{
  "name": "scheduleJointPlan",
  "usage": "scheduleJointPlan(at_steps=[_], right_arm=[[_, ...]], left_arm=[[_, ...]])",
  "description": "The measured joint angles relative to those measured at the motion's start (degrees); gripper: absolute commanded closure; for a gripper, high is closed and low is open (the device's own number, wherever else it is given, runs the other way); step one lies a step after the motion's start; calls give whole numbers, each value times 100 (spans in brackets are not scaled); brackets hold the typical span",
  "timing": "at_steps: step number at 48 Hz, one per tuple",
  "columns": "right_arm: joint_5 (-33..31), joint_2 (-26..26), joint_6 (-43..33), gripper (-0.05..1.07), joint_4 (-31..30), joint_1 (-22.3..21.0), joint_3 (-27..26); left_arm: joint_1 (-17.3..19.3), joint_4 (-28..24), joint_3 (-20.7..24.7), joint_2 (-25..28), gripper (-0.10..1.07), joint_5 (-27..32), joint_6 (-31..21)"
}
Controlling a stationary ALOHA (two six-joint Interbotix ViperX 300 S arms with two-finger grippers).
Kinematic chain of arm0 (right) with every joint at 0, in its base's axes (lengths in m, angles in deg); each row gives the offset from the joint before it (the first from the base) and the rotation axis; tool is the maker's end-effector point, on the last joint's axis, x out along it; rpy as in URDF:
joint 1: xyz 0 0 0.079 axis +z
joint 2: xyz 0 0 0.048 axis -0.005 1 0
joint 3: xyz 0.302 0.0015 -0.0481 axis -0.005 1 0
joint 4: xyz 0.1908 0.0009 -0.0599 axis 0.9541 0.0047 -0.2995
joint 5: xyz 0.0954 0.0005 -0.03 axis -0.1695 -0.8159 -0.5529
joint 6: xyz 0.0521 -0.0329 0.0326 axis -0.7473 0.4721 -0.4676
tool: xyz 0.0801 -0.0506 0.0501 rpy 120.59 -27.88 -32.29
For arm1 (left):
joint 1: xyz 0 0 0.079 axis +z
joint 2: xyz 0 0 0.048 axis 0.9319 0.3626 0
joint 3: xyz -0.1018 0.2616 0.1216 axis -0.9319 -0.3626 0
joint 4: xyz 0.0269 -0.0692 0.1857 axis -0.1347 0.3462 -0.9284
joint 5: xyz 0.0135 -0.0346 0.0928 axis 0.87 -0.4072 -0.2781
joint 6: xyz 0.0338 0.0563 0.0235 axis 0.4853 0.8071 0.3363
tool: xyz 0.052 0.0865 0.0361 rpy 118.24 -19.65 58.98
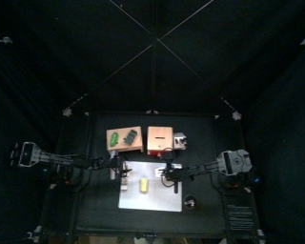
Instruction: Place other rice block into middle of board
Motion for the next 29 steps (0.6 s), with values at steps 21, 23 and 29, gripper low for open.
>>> scheduleJointPlan(at_steps=[21,23,29], right_arm=[[-1063,-141,18,46,185,123,-571],[-1134,-141,18,46,281,167,-668],[-1266,-18,26,46,536,255,-905]], left_arm=[[114,79,-9,0,10,-9,0],[123,79,-9,0,10,0,0],[141,70,-9,0,10,-9,0]])
